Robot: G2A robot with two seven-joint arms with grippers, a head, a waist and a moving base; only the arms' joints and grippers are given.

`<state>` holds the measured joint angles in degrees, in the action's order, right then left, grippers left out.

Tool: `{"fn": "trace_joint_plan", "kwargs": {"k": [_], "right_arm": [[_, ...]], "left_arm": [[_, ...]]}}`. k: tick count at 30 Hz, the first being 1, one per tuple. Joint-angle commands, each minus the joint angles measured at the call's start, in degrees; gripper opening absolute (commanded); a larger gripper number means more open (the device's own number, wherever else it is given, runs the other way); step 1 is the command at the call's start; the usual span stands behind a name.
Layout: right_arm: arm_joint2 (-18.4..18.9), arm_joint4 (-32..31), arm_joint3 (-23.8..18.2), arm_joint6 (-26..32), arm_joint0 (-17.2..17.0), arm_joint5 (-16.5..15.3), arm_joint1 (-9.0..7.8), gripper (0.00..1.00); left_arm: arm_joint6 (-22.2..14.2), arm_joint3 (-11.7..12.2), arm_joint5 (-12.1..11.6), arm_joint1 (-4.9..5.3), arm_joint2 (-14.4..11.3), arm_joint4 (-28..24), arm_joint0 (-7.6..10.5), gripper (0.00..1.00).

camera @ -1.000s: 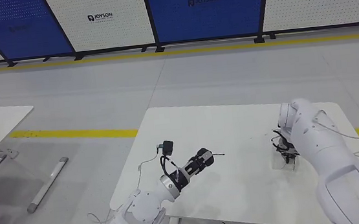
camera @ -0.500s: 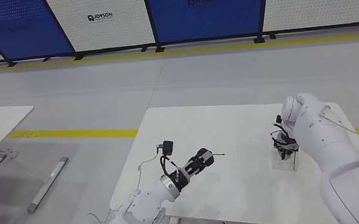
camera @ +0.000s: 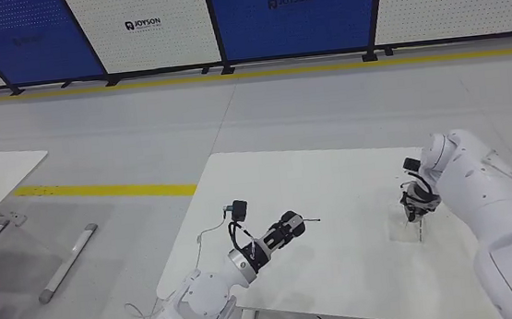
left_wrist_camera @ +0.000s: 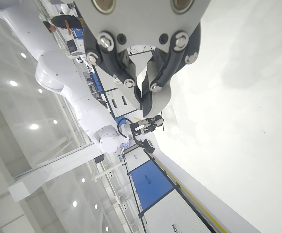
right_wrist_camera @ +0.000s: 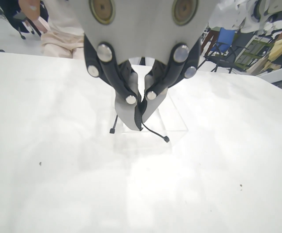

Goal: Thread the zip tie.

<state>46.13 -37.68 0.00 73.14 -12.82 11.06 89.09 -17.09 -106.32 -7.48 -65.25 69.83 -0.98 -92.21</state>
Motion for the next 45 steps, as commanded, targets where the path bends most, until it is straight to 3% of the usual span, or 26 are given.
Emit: {"fn": "trace_joint_plan", "kwargs": {"k": [1,8,9,11,15,23,32,45], "right_arm": [[0.23,0.47,0.00,-0.62,-0.01,-0.39,-0.24,0.00],[0.17,0.15,0.00,-1.66,-0.10,-0.41,-0.48,0.00],[-0.06,-0.39,0.00,-1.43,-0.19,-0.09,-0.30,0.08],[-0.33,-1.04,0.00,-1.26,-0.27,0.56,0.15,0.40],[-0.34,-1.16,0.00,-1.14,-0.28,0.55,0.68,0.50],[-0.06,-0.70,0.00,-1.47,-0.16,-0.30,0.50,0.49],[1.07,1.63,0.00,-2.68,0.05,-4.07,-1.02,0.44],[2.59,4.65,0.00,-0.49,0.35,-14.34,-3.77,0.42]], "left_arm": [[0.00,0.00,0.00,0.00,0.00,0.00,0.00,0.00],[0.00,0.00,0.00,0.00,0.00,0.00,0.00,0.00],[0.00,0.00,0.00,0.00,0.00,0.00,0.00,0.00],[0.00,0.00,0.00,0.00,0.00,0.00,0.00,0.00],[0.00,0.00,0.00,0.00,0.00,0.00,0.00,0.00],[0.00,0.00,0.00,0.00,0.00,0.00,0.00,0.00],[0.00,0.00,0.00,0.00,0.00,0.00,0.00,0.00],[0.00,0.00,0.00,0.00,0.00,0.00,0.00,0.00]]}}
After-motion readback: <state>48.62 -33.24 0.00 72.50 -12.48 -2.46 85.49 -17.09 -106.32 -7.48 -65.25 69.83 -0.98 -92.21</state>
